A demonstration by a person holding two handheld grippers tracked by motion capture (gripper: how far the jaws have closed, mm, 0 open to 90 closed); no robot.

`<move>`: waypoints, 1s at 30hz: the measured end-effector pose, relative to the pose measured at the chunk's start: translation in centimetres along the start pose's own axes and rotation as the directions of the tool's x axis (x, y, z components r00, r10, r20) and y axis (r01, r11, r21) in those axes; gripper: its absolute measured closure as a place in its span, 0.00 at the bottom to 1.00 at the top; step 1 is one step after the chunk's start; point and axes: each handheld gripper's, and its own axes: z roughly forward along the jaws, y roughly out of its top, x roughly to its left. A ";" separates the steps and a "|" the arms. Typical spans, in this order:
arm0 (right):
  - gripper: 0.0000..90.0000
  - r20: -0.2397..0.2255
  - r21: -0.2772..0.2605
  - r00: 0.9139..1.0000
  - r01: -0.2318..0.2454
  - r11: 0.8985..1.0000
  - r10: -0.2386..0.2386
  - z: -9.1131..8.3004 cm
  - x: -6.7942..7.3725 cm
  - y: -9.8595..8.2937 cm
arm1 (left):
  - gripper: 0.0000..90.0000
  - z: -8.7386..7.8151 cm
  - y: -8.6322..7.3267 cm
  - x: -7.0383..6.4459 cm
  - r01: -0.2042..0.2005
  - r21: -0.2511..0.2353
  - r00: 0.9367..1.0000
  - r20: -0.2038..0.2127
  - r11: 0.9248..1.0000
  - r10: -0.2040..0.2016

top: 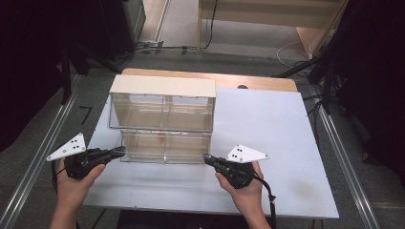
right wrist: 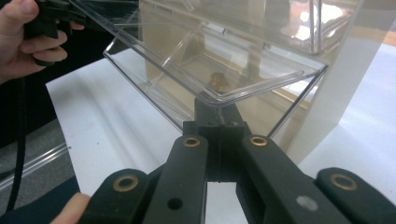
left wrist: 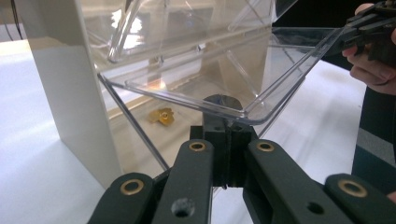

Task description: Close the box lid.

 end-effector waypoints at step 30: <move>0.98 0.011 0.043 1.000 -0.014 0.999 0.014 0.9 -0.5 -1.9 | 1.00 -0.4 -1.7 0.5 0.019 0.051 1.000 -0.018 0.999 -0.018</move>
